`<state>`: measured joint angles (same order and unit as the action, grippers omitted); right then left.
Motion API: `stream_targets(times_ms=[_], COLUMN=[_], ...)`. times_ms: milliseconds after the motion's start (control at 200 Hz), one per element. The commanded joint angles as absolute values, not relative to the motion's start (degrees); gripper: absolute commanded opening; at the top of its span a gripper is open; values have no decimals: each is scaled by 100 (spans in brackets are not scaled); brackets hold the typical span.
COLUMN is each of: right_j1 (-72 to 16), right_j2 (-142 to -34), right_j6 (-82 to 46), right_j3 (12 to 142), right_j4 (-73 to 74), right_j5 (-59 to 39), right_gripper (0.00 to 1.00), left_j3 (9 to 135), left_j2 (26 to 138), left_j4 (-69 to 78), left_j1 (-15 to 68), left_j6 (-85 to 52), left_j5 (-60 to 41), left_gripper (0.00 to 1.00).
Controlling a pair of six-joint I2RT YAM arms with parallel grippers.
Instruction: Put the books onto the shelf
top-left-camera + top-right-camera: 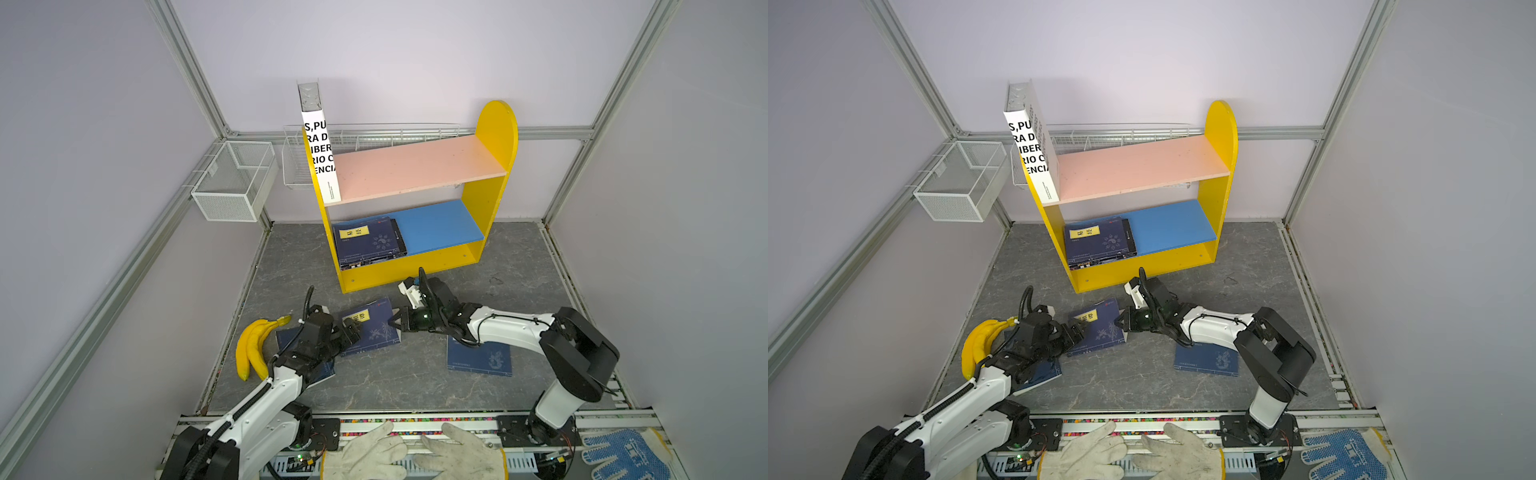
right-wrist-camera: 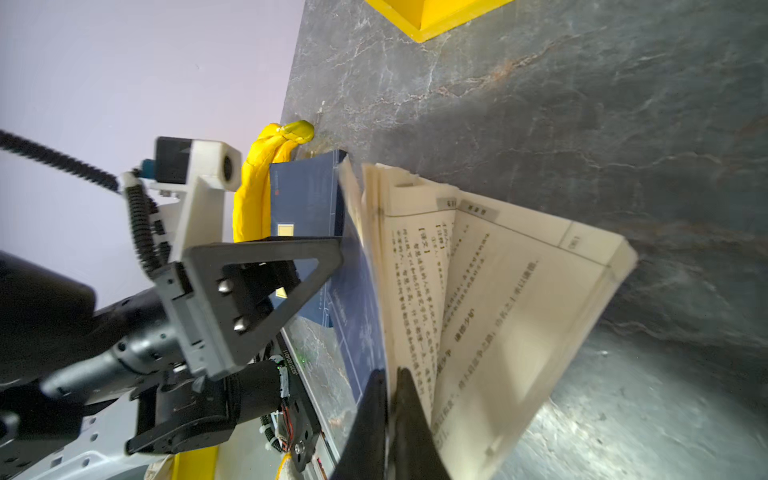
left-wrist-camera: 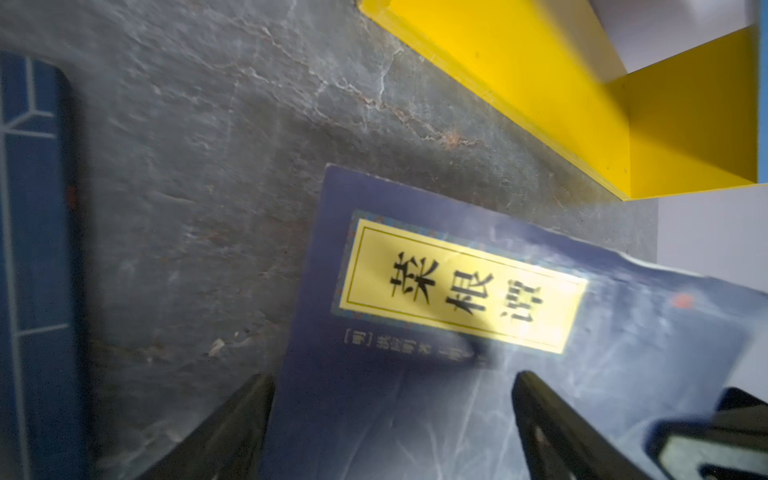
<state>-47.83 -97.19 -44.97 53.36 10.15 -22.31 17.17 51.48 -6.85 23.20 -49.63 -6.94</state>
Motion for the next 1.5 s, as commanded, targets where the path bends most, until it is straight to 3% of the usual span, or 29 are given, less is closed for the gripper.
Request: stream_targets(times_ms=[0,100,315,665,855,1015,1370,1495], right_j1=[-4869,-4751,-4498,-4420,-4419,-4420,-4433,-4430], right_j2=[-9620,-9483,-9242,-9209,-9224,-9213,-9420,-9490], right_j6=[-4404,-4595,-5217,-5763,-5875,-5905,-6409,-6377], right_j3=[5516,5598,5479,5233,5119,5071,4149,4083], right_j4=[647,538,939,1519,1658,1694,2525,2538], right_j5=[-2207,-2151,-2366,-2278,-2355,-2407,-2564,-2616], right_gripper=[7,7,7,7,7,7,7,7], left_j3=[2216,2404,2492,1712,1400,1195,1195,1211], left_j2=[4558,4080,4059,4035,4545,4973,5688,5796], left_j4=[-1108,-1815,-2632,-1353,-403,805,1565,1708], left_j1=[2332,2198,1870,1889,1894,1892,1890,1895], left_j6=[-4709,-4610,-4824,-5995,-6475,-6896,-7110,-7110], left_j5=[-572,-475,-1304,-2320,-2155,-2017,-1815,-1855], left_gripper=[97,100,100,95,94,85,73,57])
